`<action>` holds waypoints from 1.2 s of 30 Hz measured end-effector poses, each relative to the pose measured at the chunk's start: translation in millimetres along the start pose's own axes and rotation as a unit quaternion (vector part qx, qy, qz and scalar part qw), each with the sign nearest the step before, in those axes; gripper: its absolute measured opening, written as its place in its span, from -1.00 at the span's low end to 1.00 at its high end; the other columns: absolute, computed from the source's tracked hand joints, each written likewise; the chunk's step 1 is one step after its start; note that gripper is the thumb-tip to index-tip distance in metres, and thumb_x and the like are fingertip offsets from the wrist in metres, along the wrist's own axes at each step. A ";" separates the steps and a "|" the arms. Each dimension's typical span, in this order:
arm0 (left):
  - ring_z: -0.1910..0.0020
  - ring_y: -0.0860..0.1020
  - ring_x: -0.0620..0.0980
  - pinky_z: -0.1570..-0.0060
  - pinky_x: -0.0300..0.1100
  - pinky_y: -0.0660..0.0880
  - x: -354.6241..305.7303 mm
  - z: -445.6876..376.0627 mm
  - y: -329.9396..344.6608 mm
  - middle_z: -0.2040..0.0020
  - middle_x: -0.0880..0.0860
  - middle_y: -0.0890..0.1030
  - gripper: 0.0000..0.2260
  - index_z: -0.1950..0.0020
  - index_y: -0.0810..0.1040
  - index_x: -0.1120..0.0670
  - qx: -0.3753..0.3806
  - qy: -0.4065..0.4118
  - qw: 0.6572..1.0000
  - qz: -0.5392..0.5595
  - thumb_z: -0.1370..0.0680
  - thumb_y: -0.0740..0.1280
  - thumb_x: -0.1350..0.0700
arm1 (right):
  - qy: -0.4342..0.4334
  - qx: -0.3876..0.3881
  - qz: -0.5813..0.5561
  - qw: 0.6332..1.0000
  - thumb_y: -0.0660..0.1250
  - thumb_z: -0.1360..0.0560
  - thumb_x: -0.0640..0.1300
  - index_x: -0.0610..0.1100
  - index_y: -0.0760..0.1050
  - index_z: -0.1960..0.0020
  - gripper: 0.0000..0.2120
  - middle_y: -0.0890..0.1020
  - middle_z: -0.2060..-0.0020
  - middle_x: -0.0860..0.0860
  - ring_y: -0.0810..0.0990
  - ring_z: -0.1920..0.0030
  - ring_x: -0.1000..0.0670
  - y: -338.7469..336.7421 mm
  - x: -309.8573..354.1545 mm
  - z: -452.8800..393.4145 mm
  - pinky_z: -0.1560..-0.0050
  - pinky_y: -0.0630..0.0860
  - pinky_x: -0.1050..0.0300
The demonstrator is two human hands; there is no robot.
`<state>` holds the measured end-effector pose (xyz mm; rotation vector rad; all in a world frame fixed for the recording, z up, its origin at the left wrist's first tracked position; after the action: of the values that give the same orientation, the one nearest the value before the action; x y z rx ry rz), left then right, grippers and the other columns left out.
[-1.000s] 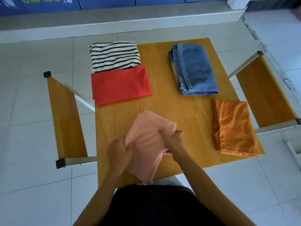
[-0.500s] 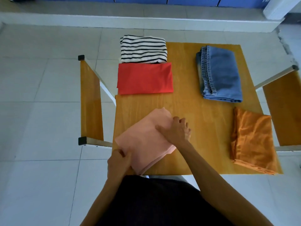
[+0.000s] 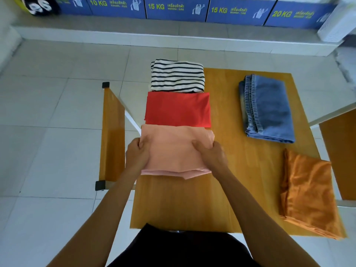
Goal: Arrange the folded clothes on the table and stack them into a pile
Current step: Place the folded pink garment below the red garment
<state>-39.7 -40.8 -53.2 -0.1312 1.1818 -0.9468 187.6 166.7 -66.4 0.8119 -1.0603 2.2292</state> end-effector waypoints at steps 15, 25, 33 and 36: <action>-0.23 0.52 0.14 -0.19 0.08 0.52 26.0 -11.1 10.9 -0.33 0.09 0.51 -0.58 -0.41 0.35 0.04 0.000 -0.037 0.999 -0.040 -0.58 0.30 -0.01 | -0.007 0.046 0.010 0.999 0.33 -0.54 0.02 -0.14 0.36 -0.46 -0.46 0.57 -0.27 -0.07 0.54 -0.08 -0.05 2.0 -10.1 -11.9 0.07 0.50 0.08; -0.19 0.50 0.09 -0.27 0.08 0.42 -32.8 63.4 18.5 -0.19 0.07 0.58 -0.75 -0.17 0.56 0.04 -0.130 0.083 0.985 -0.073 -0.51 0.37 0.05 | -0.028 -0.009 -0.055 0.998 0.35 -0.54 0.05 -0.02 0.45 -0.37 -0.57 0.59 -0.13 0.02 0.60 -0.02 0.02 -41.7 -35.3 43.0 0.22 0.46 0.20; 0.03 0.52 -0.03 0.02 -0.13 0.46 -75.5 111.6 117.3 -0.05 -0.01 0.62 -0.82 -0.09 0.59 0.06 0.067 0.150 0.984 -0.068 -0.54 0.28 0.10 | -0.028 -0.076 -0.067 0.994 0.37 -0.54 0.02 -0.01 0.59 -0.17 -0.77 0.58 0.12 0.16 0.55 0.12 0.16 -97.5 -80.5 73.9 0.23 0.43 0.23; 0.03 0.55 -0.01 0.04 -0.11 0.49 -80.7 118.9 144.3 -0.03 -0.02 0.63 -0.84 -0.06 0.58 0.02 0.111 0.132 0.983 -0.056 -0.54 0.26 0.06 | -0.016 -0.104 -0.066 0.992 0.36 -0.56 0.03 -0.01 0.60 -0.15 -0.79 0.61 0.09 0.12 0.58 0.09 0.11 -130.5 -100.6 77.6 0.16 0.47 0.18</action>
<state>134.6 60.3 -23.6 0.1120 1.3116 -1.2167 366.4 154.4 -34.4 0.8056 -1.1950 1.9648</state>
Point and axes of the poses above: each hand's wrist, its own z-axis away from the middle knuckle, its own y-axis out of the palm, x = y × z, the point moved 10 cm from there along -z, towards the middle knuckle
